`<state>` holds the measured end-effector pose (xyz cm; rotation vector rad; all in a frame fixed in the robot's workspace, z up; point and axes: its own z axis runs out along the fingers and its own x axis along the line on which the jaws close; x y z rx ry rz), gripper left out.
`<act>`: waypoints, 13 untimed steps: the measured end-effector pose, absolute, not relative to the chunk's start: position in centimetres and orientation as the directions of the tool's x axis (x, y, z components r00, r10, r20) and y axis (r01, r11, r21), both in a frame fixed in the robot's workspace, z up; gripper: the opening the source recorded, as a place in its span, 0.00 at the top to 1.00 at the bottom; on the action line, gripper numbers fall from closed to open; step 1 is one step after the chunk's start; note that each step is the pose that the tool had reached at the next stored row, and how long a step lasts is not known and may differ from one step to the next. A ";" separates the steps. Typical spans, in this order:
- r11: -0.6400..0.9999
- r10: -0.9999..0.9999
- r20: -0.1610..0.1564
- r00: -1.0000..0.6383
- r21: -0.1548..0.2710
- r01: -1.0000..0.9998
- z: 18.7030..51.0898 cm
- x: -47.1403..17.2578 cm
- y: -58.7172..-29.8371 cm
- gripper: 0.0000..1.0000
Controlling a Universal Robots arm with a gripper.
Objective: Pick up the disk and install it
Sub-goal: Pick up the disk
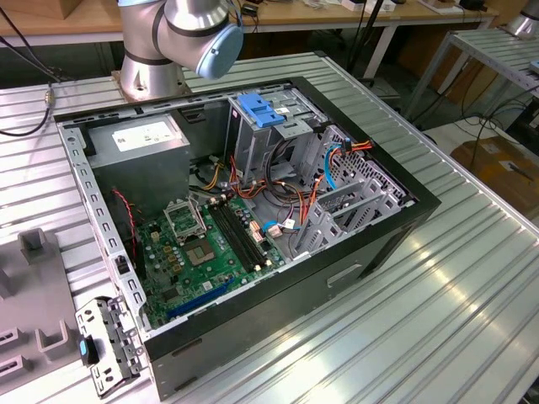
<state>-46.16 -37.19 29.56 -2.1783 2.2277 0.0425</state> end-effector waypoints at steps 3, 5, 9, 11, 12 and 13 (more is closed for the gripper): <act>0.022 -0.999 -0.037 -0.022 0.002 -1.000 29.6 -46.2 -37.2 0.63; 0.022 -0.999 -0.037 -0.022 0.002 -1.000 29.6 -46.2 -37.2 0.63; 0.022 -0.999 -0.037 -0.022 0.002 -1.000 29.6 -46.2 -37.2 0.63; 0.022 -0.999 -0.037 -0.022 0.002 -1.000 29.6 -46.2 -37.2 0.63; 0.022 -0.999 -0.037 -0.022 0.002 -1.000 29.6 -46.2 -37.2 0.63; 0.022 -0.999 -0.037 -0.022 0.002 -1.000 29.6 -46.2 -37.2 0.63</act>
